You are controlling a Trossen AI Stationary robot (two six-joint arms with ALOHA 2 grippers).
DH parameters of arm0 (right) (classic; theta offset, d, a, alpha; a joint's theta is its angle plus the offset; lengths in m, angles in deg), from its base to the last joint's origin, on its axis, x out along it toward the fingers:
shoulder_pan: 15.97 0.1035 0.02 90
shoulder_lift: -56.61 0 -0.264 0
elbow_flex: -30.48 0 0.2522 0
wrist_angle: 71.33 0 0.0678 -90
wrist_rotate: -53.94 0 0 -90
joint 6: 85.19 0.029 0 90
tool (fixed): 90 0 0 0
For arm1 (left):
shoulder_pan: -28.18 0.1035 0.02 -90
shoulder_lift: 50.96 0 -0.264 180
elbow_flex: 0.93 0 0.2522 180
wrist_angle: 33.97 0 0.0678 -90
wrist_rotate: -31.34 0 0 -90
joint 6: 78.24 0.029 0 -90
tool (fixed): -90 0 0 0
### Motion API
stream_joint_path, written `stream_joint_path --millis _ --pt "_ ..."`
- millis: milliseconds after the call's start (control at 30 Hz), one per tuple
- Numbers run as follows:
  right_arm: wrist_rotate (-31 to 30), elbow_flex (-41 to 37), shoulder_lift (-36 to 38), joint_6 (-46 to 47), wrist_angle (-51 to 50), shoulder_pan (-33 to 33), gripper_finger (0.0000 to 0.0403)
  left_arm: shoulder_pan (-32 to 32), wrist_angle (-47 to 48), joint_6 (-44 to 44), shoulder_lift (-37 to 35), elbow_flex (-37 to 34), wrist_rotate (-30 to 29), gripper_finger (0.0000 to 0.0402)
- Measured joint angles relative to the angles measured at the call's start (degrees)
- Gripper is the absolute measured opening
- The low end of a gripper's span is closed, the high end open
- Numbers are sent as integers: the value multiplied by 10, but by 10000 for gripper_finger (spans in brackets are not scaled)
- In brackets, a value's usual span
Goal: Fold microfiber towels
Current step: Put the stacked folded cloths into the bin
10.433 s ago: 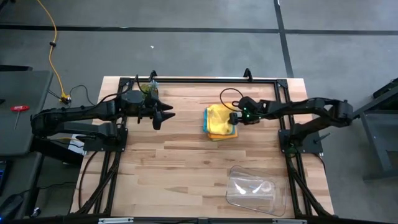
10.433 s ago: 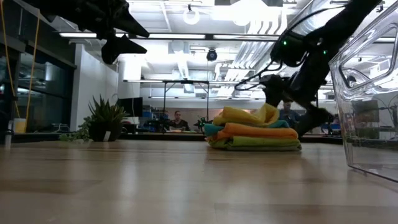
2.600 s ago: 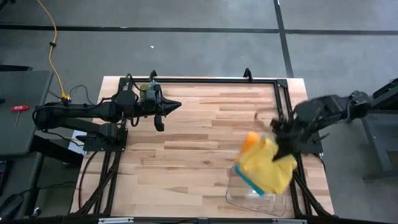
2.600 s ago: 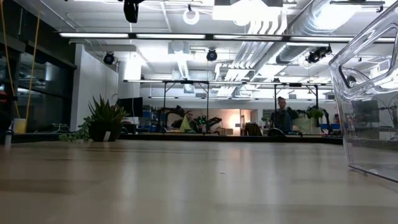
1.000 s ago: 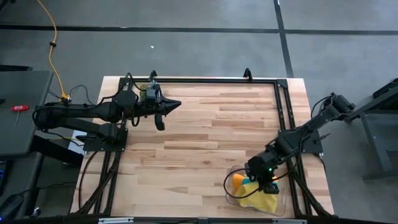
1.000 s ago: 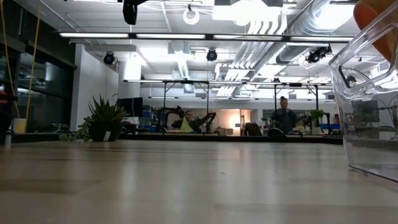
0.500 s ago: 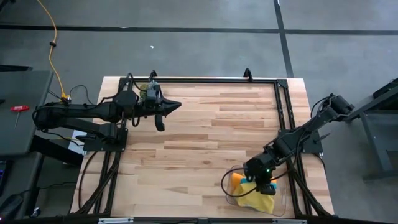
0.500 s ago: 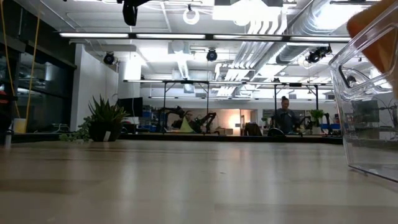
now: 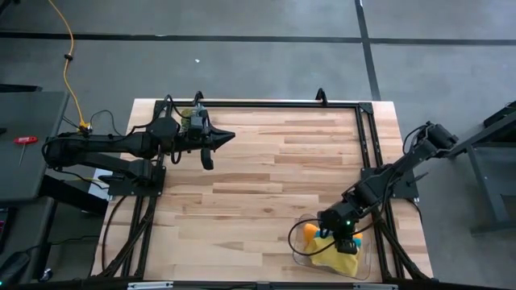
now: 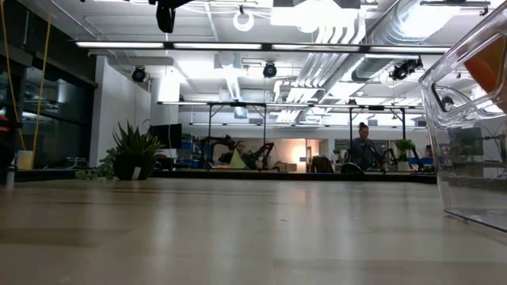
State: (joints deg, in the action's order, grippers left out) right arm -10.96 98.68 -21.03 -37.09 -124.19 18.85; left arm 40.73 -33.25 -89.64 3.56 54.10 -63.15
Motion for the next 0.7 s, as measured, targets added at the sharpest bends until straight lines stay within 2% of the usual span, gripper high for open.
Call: stream_joint_path --millis 433,700 --pt "16 -1 -77 2 7 8 25 1 0 11 0 0 0 0" --pt "-95 -1 -84 82 -15 12 25 1 0 10 0 0 0 0"
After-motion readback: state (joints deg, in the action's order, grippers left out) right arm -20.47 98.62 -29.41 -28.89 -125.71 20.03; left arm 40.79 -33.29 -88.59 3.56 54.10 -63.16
